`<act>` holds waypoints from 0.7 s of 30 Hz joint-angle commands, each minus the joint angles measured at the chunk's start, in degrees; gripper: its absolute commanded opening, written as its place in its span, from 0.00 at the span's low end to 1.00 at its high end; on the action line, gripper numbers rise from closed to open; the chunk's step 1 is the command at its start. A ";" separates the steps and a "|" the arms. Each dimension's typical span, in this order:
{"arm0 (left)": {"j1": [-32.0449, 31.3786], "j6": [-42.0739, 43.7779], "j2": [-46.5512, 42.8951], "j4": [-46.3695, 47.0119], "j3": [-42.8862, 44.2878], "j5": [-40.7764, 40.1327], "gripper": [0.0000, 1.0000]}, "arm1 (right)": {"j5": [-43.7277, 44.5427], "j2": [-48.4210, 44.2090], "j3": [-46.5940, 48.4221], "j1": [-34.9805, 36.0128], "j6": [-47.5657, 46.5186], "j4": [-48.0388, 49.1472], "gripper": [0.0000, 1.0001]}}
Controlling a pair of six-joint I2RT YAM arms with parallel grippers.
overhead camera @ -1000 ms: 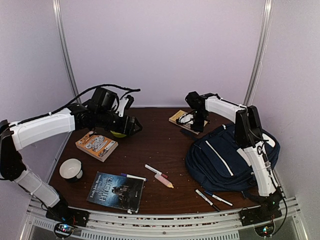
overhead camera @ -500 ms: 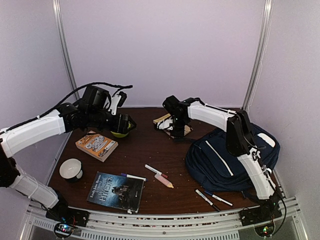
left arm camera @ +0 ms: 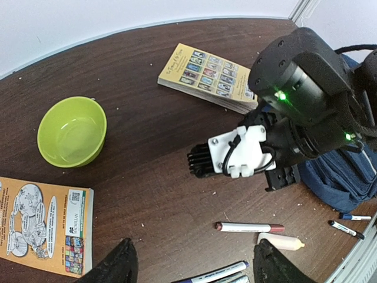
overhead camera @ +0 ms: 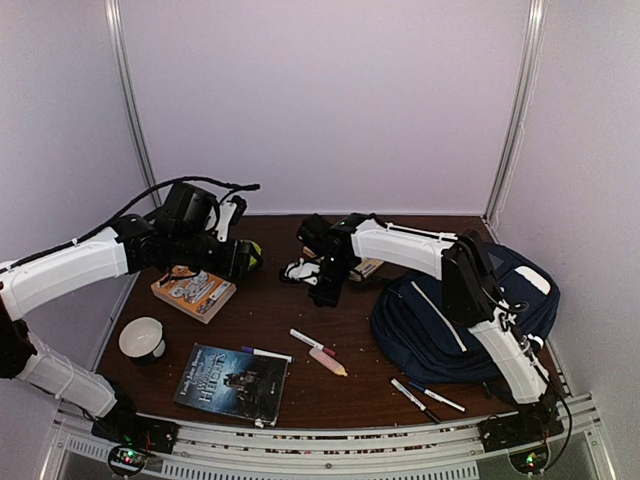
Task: Pack the student bag
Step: Move the book to the center of the board.
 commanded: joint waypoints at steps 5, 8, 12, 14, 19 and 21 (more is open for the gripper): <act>-0.31 -1.68 -3.05 0.93 -1.27 -1.38 0.72 | 2.93 -8.50 -0.61 -2.88 6.67 4.38 0.34; -0.31 -1.70 -2.54 0.08 -0.66 -0.78 0.73 | 3.85 -7.75 0.56 -6.45 7.86 3.20 0.44; -0.31 -2.25 -2.40 0.07 -0.49 0.11 0.72 | 2.88 -6.70 -0.79 -10.73 10.30 3.77 0.49; -0.32 -2.51 -2.57 0.19 -0.79 0.30 0.72 | 2.41 -5.53 -0.64 -12.45 10.44 3.54 0.49; -0.31 -1.35 -2.59 1.15 -1.23 4.21 0.61 | -2.60 -2.72 0.54 -15.85 10.79 3.09 0.48; -0.31 -1.18 -2.06 1.16 -0.95 5.00 0.60 | -5.30 -1.88 1.09 -16.25 10.98 2.24 0.48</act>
